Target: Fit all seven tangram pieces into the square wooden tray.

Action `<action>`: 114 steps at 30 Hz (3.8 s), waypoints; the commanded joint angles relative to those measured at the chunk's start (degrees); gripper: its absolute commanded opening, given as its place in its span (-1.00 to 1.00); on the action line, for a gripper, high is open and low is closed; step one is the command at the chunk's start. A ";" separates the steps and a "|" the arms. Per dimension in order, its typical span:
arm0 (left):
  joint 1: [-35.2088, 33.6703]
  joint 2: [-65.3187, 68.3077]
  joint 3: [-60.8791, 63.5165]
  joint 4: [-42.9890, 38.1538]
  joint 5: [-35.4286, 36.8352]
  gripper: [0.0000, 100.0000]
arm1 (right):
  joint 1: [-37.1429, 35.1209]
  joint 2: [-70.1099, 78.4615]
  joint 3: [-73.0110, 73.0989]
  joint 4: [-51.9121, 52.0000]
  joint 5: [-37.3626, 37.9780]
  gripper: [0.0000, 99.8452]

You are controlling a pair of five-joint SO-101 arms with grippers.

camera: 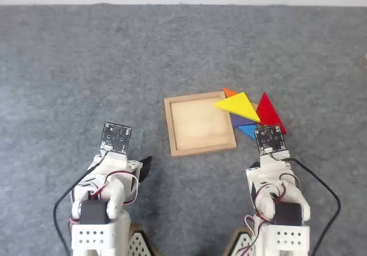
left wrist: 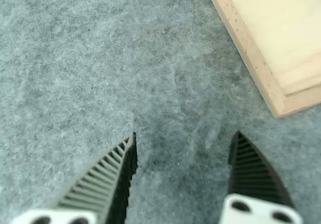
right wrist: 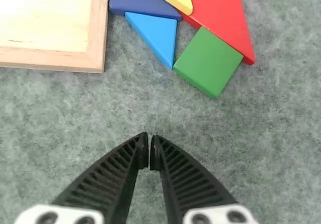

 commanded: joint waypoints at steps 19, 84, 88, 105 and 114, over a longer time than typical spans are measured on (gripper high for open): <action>0.09 0.53 -0.48 0.35 0.88 -0.43 | -0.31 3.65 -20.31 4.35 20.22 -0.75; 0.09 0.53 -0.48 0.35 0.88 -0.43 | -11.30 140.88 -116.84 7.43 10.29 -0.36; 0.09 0.53 -0.48 0.35 0.88 -0.43 | -12.26 140.00 -117.10 8.66 9.85 -0.36; 0.09 0.53 -0.48 0.35 0.88 -0.43 | -15.25 131.12 -101.98 6.90 8.18 -0.36; 0.09 0.53 -0.48 0.35 0.88 -0.43 | -22.20 121.63 -98.55 9.36 6.59 -0.36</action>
